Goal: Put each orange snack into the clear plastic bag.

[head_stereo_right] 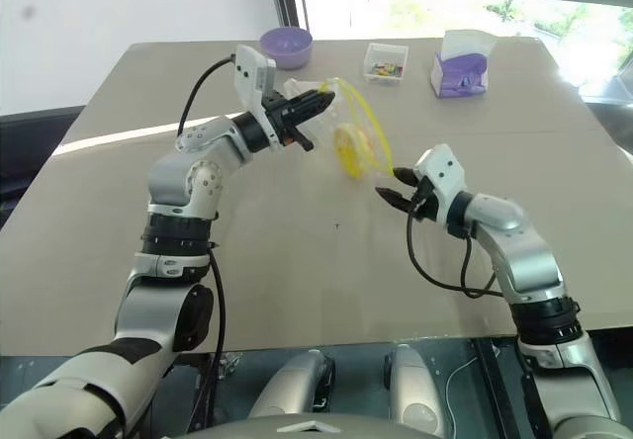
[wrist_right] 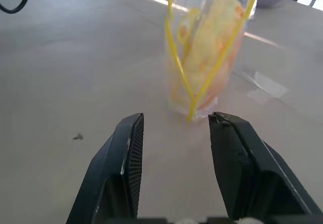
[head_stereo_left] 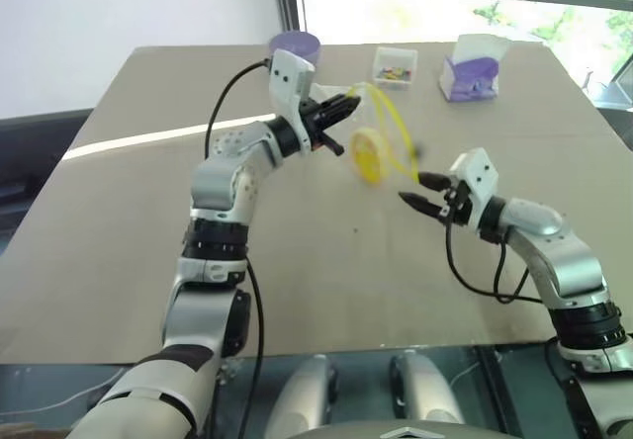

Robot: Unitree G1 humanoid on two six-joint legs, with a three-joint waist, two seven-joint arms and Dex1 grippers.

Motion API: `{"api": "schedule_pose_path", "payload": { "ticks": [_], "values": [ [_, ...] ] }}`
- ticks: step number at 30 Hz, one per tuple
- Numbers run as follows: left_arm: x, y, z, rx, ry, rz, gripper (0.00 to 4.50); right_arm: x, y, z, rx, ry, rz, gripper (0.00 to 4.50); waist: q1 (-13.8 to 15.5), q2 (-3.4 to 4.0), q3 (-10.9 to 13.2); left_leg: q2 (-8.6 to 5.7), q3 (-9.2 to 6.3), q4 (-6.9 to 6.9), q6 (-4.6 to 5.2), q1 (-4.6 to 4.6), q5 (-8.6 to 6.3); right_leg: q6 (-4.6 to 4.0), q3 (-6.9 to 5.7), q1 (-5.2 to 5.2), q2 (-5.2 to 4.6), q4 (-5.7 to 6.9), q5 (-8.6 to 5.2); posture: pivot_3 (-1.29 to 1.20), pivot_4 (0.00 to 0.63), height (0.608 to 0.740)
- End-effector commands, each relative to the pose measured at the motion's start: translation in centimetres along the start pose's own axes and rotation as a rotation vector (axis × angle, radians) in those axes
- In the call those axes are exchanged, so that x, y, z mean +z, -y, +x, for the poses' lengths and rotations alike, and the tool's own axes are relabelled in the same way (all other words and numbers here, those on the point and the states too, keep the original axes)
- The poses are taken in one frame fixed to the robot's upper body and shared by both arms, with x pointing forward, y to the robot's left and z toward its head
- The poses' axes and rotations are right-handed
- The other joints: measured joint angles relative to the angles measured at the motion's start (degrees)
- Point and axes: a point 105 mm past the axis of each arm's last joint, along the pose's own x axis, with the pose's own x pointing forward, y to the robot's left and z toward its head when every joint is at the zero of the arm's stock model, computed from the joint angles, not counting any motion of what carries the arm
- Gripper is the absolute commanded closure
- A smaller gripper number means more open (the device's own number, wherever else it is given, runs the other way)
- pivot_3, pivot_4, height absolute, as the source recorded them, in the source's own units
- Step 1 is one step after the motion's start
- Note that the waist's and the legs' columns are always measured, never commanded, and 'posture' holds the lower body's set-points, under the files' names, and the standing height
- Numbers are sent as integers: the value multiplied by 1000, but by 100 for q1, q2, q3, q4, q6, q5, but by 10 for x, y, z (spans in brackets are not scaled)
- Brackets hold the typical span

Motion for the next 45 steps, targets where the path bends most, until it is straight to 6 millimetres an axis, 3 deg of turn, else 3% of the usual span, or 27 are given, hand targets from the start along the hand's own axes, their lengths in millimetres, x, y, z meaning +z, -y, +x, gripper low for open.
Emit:
{"api": "schedule_pose_path", "payload": {
  "ticks": [1, 5, 8, 11, 15, 20, 22, 26, 28, 30, 34, 38, 40, 42, 45],
  "values": [
    [16, 9, -1, -35, 49, 46, 4500, 18, 8, 0, -37, 66, -33, 2342, 0, 0, 0, 0, -1, 0, 0, 0, 0, 0, 0, 0, 0, 0, 0, 0, 150, 740],
    [16, 10, -1, -35, 45, 52, 4500, 24, 6, 6, -32, 89, -27, 2342, 0, 0, 0, 0, 0, 0, 0, 0, 0, 0, 0, 0, 0, -1, 0, 0, 150, 740],
    [16, 10, -1, -37, 46, 53, 4500, 24, 7, 9, -42, 95, -15, 3132, -5, 0, 0, 0, 1, 0, 0, 0, 0, 0, 1, 0, 0, 0, 0, 0, 150, 740],
    [14, 11, -1, -37, 45, 51, 4500, 27, 15, 10, -80, 108, -17, 4371, -1, 0, 0, 0, -1, 0, 0, 0, 0, 0, 0, 0, 0, -1, 0, 0, 150, 740],
    [11, 9, 3, -25, 49, 62, 4500, 33, 42, 3, -188, 100, -82, 4371, 0, 0, 0, 0, 0, 0, 0, 0, 0, 0, 0, 0, 0, -1, 0, 0, 150, 740],
    [28, 9, 8, -22, 120, 136, 4500, 54, 80, -14, -336, 60, -327, 4371, 6, 0, 0, -1, 0, -1, 0, -1, 0, 0, -1, -1, -1, -2, 0, 0, 150, 740],
    [16, 13, 0, -59, 70, 220, 4500, 54, 83, -23, -335, -11, -467, 4371, 5, 0, 0, -2, 1, -3, 0, -3, 0, 0, -1, -1, -1, -6, 0, 0, 150, 740],
    [-35, 23, -19, -146, -98, 352, 4500, 28, 68, -30, -252, -145, -583, 4371, -29, 6, -5, 0, 7, -15, 0, 1, 0, 0, 5, -1, 1, -16, 0, 0, 150, 740],
    [-78, 30, -36, -179, -211, 401, 4500, -7, 49, -32, -185, -231, -572, 4371, -26, 6, -7, 4, 10, -21, 0, 7, 0, -1, 11, 0, 3, -21, 0, 0, 150, 740],
    [-98, 38, -46, -205, -256, 415, 4500, -31, 31, -34, -132, -282, -556, 4371, -8, 5, -4, 7, 13, -16, 1, 3, -1, -1, 13, 0, 3, -20, 0, 0, 150, 740],
    [-101, 49, -52, -210, -248, 394, 4500, -49, 5, -41, -73, -316, -498, 4371, 32, 7, 1, 3, 12, -3, 6, -2, -4, 0, 12, -1, -2, -7, 0, 0, 150, 740],
    [-99, 53, -59, -206, -247, 401, 4500, -47, -5, -57, -59, -319, -433, 3163, 32, 8, 0, 2, 7, 3, 29, 9, -17, 1, 9, 8, -3, 2, 1, 0, 150, 740],
    [-97, 54, -61, -197, -244, 399, 4500, -42, -8, -66, -70, -306, -398, 2280, 19, 8, 0, 4, 6, 2, 29, 11, -17, 1, 7, 8, -1, 2, 0, 0, 150, 740],
    [-93, 54, -63, -189, -239, 396, 4500, -32, -21, -76, -9, -284, -359, 2280, 24, 9, 0, 5, 7, 1, 29, 10, -17, 1, 8, 7, -1, 4, 0, 0, 150, 740],
    [-89, 55, -64, -187, -229, 392, 4500, -1, -35, -73, 25, -174, -294, 2280, -2, 8, 0, 7, 6, 2, 30, 10, -18, 1, 7, 8, 0, 2, 0, 0, 150, 740]
  ]
}}
